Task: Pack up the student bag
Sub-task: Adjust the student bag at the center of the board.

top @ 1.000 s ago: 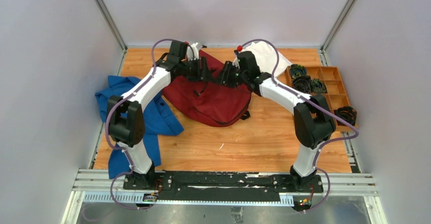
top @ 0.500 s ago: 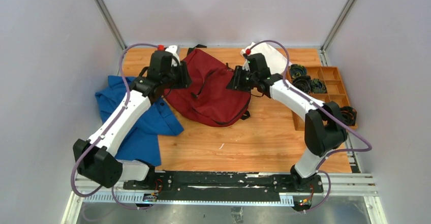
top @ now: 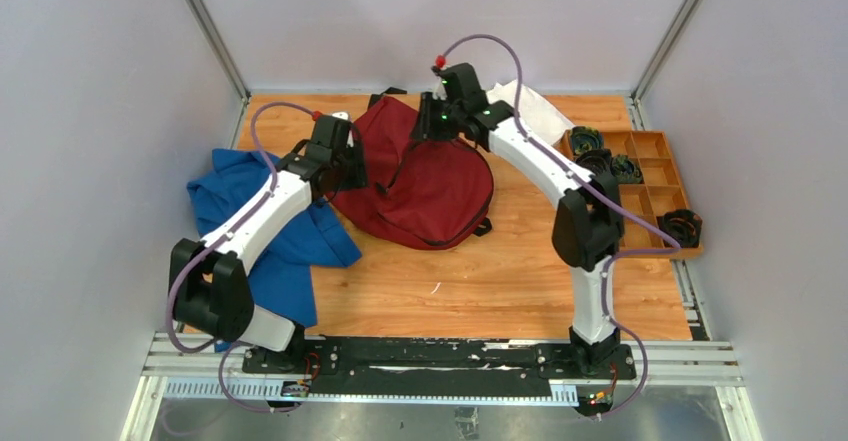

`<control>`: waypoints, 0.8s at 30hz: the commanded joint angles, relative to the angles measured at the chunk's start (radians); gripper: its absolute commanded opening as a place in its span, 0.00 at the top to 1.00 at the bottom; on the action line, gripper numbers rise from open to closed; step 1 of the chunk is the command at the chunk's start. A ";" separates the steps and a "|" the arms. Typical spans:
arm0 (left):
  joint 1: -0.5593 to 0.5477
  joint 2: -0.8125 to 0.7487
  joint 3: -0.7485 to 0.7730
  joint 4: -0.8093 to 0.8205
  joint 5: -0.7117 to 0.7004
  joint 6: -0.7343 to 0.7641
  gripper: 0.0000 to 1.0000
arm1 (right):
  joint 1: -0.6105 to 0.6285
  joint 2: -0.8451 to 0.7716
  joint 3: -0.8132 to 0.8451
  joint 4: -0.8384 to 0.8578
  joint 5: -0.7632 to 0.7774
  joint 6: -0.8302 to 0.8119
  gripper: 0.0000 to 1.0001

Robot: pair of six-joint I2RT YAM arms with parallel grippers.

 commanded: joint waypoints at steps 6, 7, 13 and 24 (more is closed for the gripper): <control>0.158 0.129 0.083 0.037 0.023 0.028 0.46 | 0.110 0.284 0.349 -0.148 0.015 -0.033 0.66; 0.165 0.144 0.098 0.009 0.018 0.032 0.46 | 0.109 0.311 0.374 -0.164 0.025 -0.042 0.66; 0.197 0.141 0.105 -0.088 0.079 0.057 0.44 | 0.087 0.524 0.647 -0.271 -0.010 -0.127 0.65; 0.146 -0.013 0.144 0.077 0.273 0.021 0.41 | 0.043 0.094 0.260 -0.056 -0.017 -0.209 0.56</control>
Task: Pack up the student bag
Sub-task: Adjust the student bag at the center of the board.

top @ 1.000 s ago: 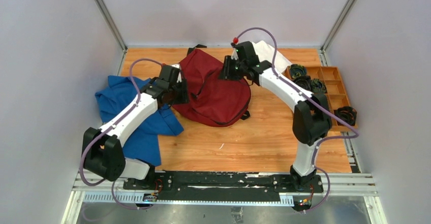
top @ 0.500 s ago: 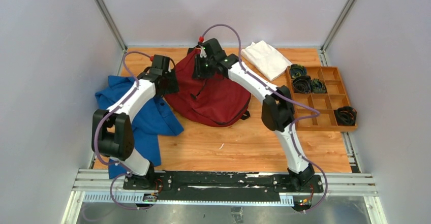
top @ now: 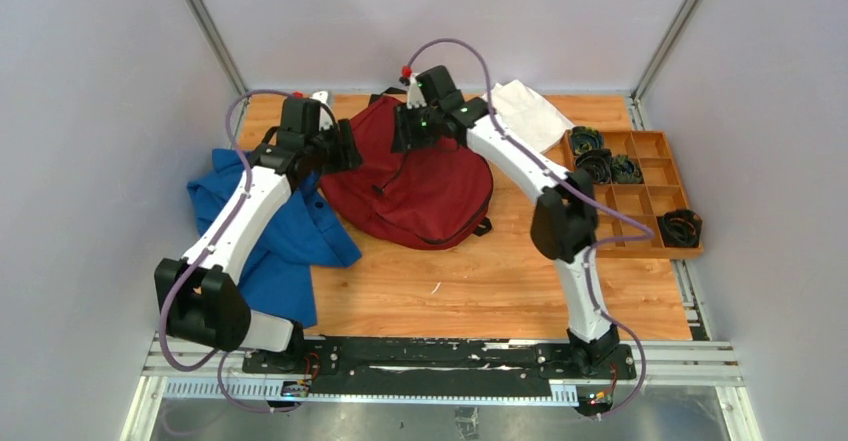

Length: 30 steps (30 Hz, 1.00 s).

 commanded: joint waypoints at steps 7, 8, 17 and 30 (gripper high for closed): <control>0.015 0.267 0.120 0.147 0.071 -0.056 0.42 | -0.083 -0.016 0.063 0.017 0.088 -0.005 0.57; 0.024 0.288 0.116 0.152 0.073 -0.059 0.41 | -0.085 0.016 0.094 0.000 0.092 -0.006 0.57; 0.079 0.344 0.066 0.118 0.006 -0.043 0.42 | -0.112 0.104 0.028 -0.061 0.143 -0.062 0.58; 0.105 0.361 0.089 0.060 -0.011 0.016 0.42 | -0.139 -0.244 -0.361 -0.059 0.143 -0.174 0.62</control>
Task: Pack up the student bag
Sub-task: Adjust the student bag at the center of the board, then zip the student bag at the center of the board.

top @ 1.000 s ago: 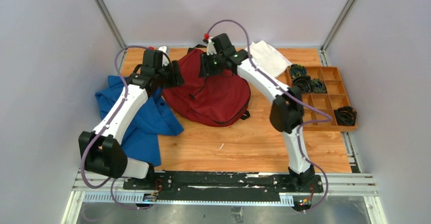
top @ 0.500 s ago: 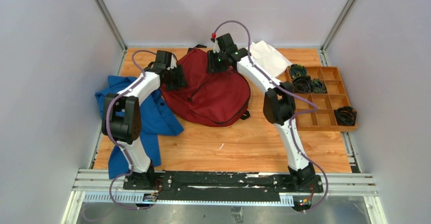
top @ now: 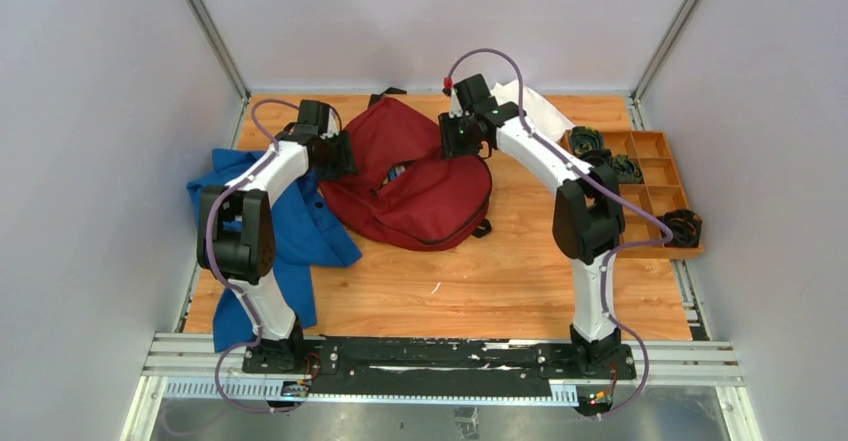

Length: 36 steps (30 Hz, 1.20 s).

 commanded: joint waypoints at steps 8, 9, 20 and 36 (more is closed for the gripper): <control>0.002 -0.194 -0.013 -0.069 -0.020 -0.005 0.42 | 0.090 -0.179 -0.026 -0.082 -0.003 -0.093 0.62; -0.007 -0.238 -0.033 -0.066 -0.036 -0.020 0.42 | 0.122 -0.180 -0.017 -0.072 0.015 -0.105 0.62; -0.027 -0.472 -0.266 0.001 0.019 -0.147 0.49 | 0.286 0.101 0.261 -0.079 0.076 -0.081 0.62; -0.031 -0.416 -0.355 0.155 0.184 -0.244 0.44 | 0.209 -0.004 0.087 -0.018 0.001 -0.039 0.68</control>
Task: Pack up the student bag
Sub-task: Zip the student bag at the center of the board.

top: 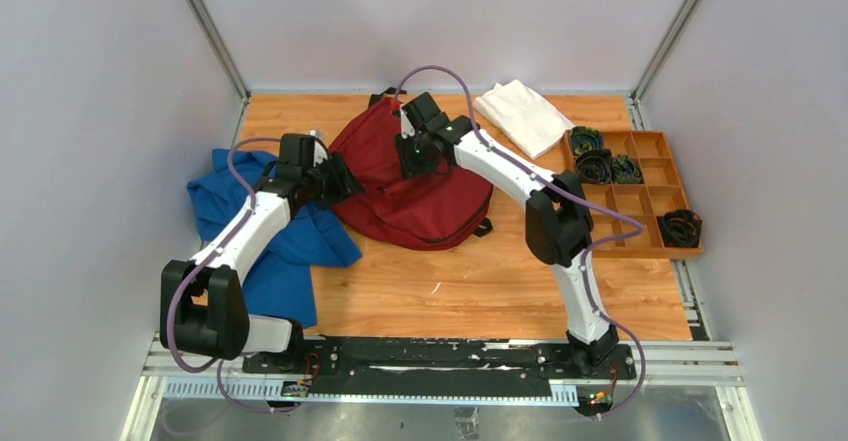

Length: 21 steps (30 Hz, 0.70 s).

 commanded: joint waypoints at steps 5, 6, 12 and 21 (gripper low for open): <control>-0.004 -0.002 0.021 0.034 -0.039 -0.044 0.45 | 0.077 -0.142 -0.033 0.003 0.027 -0.119 0.61; -0.004 -0.013 0.017 0.022 -0.071 -0.054 0.45 | 0.093 -0.134 -0.020 -0.008 0.046 -0.134 0.61; 0.048 -0.069 -0.017 -0.056 -0.187 -0.122 0.43 | 0.151 -0.044 0.071 -0.036 0.045 -0.152 0.60; 0.092 -0.113 -0.030 -0.096 -0.193 -0.125 0.41 | 0.175 0.139 0.303 -0.140 0.043 -0.162 0.59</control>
